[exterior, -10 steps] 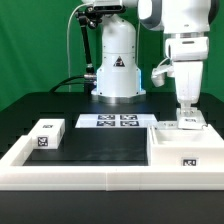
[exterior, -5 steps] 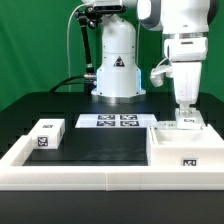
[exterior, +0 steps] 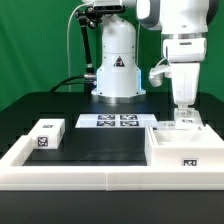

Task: Assemble cabinet

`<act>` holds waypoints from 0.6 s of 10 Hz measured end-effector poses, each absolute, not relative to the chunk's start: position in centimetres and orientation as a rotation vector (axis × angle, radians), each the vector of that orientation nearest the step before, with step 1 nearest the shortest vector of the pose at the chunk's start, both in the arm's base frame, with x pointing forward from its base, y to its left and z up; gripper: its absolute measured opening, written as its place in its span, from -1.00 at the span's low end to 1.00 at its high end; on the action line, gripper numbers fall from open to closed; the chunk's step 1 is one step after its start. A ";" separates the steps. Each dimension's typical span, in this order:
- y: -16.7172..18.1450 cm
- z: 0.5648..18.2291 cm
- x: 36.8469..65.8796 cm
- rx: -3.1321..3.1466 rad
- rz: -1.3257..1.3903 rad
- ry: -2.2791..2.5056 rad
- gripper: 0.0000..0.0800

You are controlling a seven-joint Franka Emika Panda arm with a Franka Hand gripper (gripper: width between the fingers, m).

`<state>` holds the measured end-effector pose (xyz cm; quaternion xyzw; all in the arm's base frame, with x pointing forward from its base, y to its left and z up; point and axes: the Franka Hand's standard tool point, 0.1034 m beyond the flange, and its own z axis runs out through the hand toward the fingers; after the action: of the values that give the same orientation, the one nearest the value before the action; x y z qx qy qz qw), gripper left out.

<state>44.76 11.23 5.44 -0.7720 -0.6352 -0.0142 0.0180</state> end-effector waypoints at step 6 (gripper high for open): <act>11.0 5.7 44.9 -2.386 -0.028 -1.987 -0.82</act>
Offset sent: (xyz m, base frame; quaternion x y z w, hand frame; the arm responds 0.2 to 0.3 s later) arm 0.0000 0.0000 0.0000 0.0000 0.0000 0.0000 1.0000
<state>44.86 10.98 5.66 -0.7682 -0.6398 -0.0092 0.0182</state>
